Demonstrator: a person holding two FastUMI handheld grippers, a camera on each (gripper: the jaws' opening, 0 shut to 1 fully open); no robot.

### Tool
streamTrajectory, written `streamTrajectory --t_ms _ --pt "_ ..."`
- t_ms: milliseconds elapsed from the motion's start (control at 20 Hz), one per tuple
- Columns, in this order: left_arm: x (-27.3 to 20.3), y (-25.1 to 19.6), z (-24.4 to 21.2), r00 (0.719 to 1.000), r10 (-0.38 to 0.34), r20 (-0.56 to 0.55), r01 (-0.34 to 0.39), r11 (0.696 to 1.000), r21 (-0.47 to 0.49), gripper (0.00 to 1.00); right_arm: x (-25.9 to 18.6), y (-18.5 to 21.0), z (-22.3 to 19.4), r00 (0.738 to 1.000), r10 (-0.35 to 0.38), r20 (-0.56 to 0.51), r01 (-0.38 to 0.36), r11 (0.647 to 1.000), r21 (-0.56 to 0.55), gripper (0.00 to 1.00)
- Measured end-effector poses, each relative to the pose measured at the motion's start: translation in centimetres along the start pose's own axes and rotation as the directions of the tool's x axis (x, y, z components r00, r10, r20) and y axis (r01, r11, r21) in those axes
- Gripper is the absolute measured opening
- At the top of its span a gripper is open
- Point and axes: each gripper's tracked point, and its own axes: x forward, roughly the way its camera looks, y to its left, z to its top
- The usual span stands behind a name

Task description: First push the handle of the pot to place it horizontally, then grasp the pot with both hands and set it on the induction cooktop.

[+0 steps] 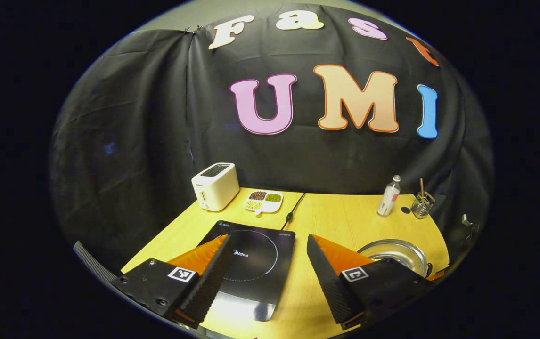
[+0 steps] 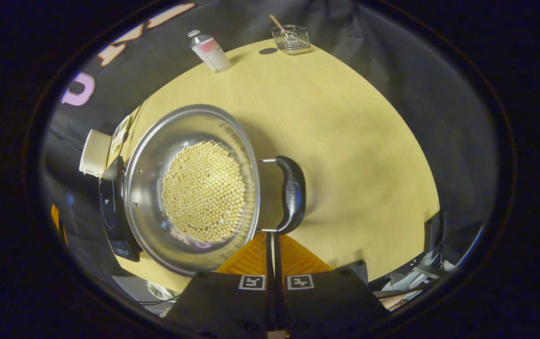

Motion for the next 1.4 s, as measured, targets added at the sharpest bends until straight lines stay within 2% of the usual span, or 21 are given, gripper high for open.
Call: streamTrajectory --t_ms 150,200,400,800,850,1000,1100,1150,1200,1400 --pt "0.4 -1.2 -1.3 0.999 0.024 -0.04 -0.025 1.0 -0.019 0.95 0.3 -0.2 1.3 1.0 0.02 -0.003 -0.02 0.999 -0.025 0.0" --pt "0.5 -1.5 -1.7 0.998 0.031 -0.052 -0.032 0.999 -0.024 0.95 0.4 -0.2 1.7 1.0 0.027 -0.005 -0.027 0.999 -0.032 0.03" --pt "0.7 -2.7 -3.2 0.995 0.038 -0.089 -0.041 0.998 -0.038 0.94 0.6 -0.3 2.7 0.999 0.052 -0.009 -0.053 0.997 -0.055 0.02" --pt "0.1 -3.6 -4.6 0.991 0.053 -0.122 -0.056 0.998 -0.023 0.95 1.0 -0.4 4.2 0.997 0.078 0.001 -0.078 0.992 -0.1 0.0" --pt "0.0 -3.6 -4.8 0.991 0.054 -0.123 -0.057 0.998 -0.021 0.95 0.9 -0.4 4.1 0.997 0.082 -0.001 -0.082 0.992 -0.1 0.03" --pt "-0.2 -3.8 -5.2 0.99 0.051 -0.13 -0.055 0.998 -0.026 0.95 1.3 -0.5 3.9 0.996 0.082 -0.017 -0.083 0.99 -0.113 0.03" --pt "-0.1 -4.0 -5.6 0.99 0.046 -0.136 -0.051 0.998 -0.035 0.95 0.2 -1.0 3.3 0.996 0.084 -0.021 -0.086 0.987 -0.134 0.1" --pt "0.0 -4.1 -5.8 0.989 0.041 -0.143 -0.047 0.998 -0.037 0.95 -0.2 -1.2 2.9 0.996 0.091 -0.024 -0.094 0.986 -0.137 0.22" --pt "0.2 -4.4 -6.0 0.988 0.034 -0.15 -0.041 0.998 -0.039 0.95 -0.5 -1.6 2.7 0.996 0.084 -0.029 -0.088 0.986 -0.139 0.22" --pt "0.7 -5.9 -7.3 0.98 -0.014 -0.201 0.006 0.999 -0.042 0.95 -2.5 -2.2 2.6 0.991 0.128 -0.034 -0.13 0.988 -0.085 0.69"
